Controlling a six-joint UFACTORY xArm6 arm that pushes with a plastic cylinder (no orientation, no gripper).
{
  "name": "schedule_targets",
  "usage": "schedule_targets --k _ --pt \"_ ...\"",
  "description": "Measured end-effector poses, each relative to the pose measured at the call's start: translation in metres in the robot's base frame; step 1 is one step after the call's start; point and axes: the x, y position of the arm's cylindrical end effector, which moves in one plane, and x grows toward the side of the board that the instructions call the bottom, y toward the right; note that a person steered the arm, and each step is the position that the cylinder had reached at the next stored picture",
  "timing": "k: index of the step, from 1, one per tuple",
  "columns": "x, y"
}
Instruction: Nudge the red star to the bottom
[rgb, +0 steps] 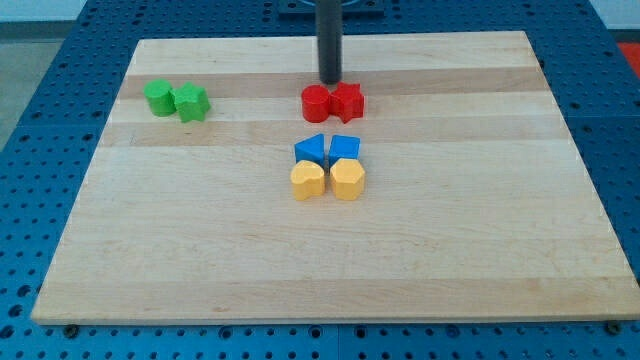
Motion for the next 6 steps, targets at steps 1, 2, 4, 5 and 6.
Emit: schedule_targets --k 1,2,4,5,6 --pt "0.019 0.002" --pt "0.032 0.002" --pt "0.019 0.053" --pt "0.03 0.125" --pt "0.084 0.158"
